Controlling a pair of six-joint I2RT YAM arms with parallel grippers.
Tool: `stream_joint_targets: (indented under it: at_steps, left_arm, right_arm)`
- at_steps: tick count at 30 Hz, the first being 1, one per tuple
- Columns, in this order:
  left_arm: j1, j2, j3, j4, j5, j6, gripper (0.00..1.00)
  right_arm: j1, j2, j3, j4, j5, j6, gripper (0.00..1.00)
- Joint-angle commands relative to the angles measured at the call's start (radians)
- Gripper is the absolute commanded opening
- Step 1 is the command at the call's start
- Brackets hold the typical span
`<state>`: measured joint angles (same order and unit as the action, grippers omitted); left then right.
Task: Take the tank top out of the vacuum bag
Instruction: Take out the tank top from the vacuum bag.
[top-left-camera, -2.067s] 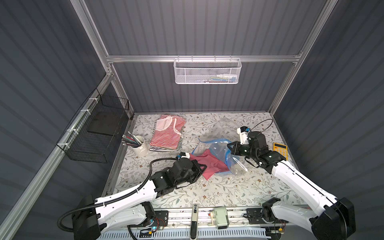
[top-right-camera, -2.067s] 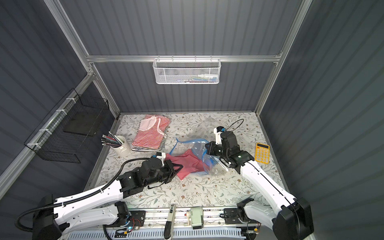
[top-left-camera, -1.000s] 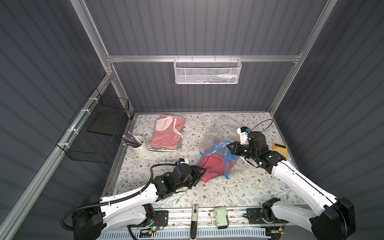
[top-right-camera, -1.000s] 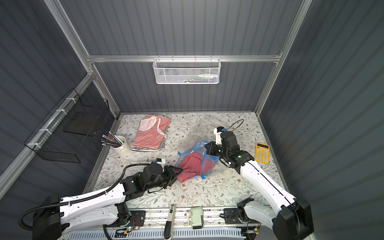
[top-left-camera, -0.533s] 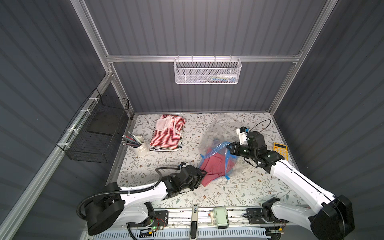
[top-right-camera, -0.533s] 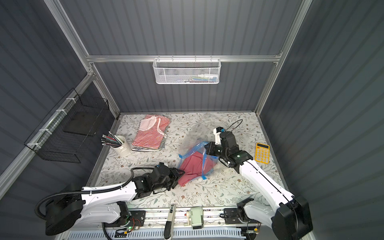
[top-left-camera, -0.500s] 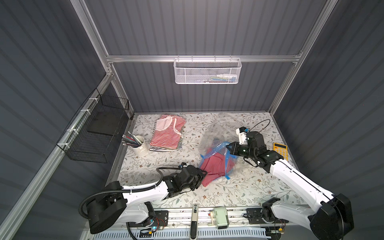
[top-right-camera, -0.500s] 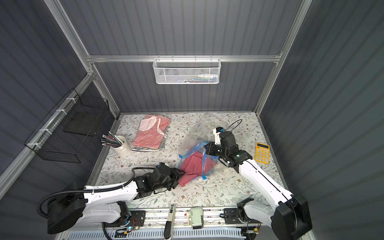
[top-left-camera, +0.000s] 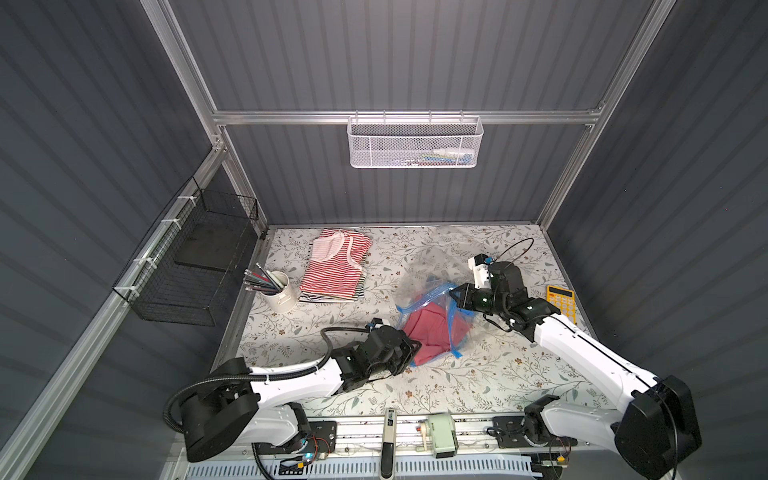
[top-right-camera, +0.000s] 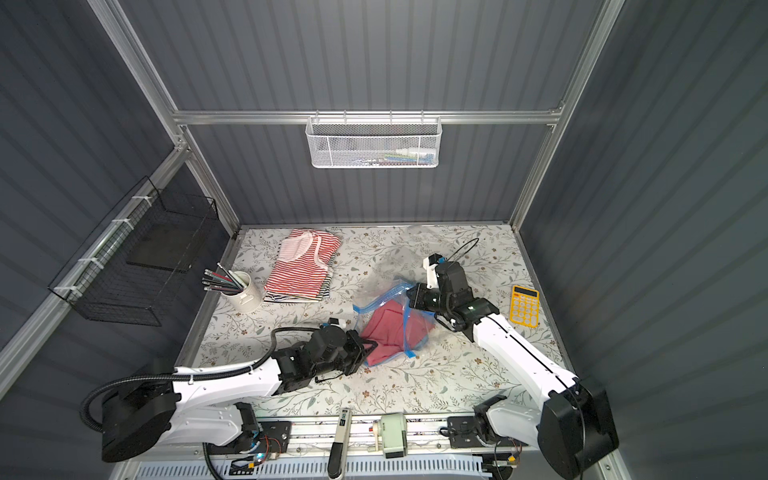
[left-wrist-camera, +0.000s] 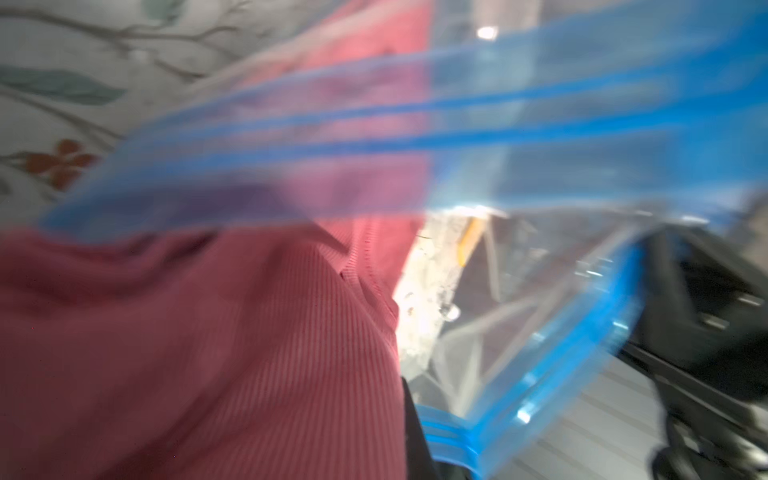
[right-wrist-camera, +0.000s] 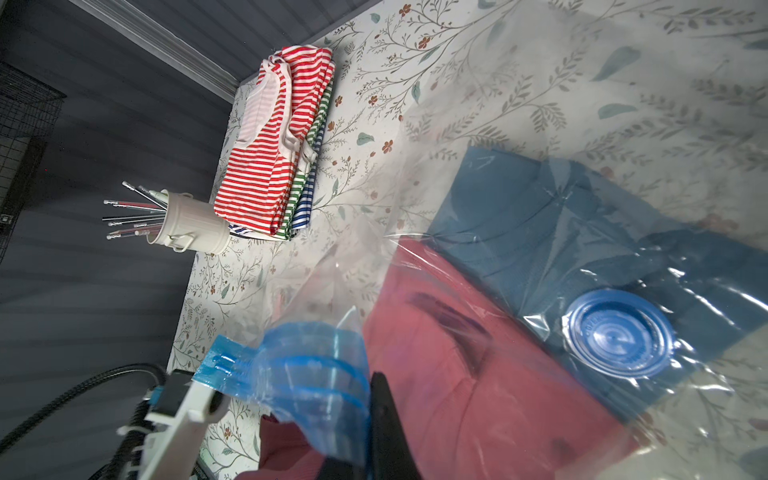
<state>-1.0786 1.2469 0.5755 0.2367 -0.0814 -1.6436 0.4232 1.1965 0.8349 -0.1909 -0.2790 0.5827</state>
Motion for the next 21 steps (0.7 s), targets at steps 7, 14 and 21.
stream_joint_targets:
  at_steps: [7,14,21]
  left_arm:
    - [-0.001,-0.243,0.257,-0.275,-0.096,0.235,0.0]
    - [-0.002,-0.322,0.498,-0.541,-0.207,0.413,0.0]
    - [-0.001,-0.311,0.694,-0.71,-0.371,0.587,0.0]
  right_arm:
    - [-0.006,0.013,0.081,-0.07,0.056,-0.04,0.0]
    - [-0.007,-0.006,0.102,-0.093,0.065,-0.023,0.0]
    - [-0.006,-0.053,0.075,-0.11,0.087,-0.017,0.0]
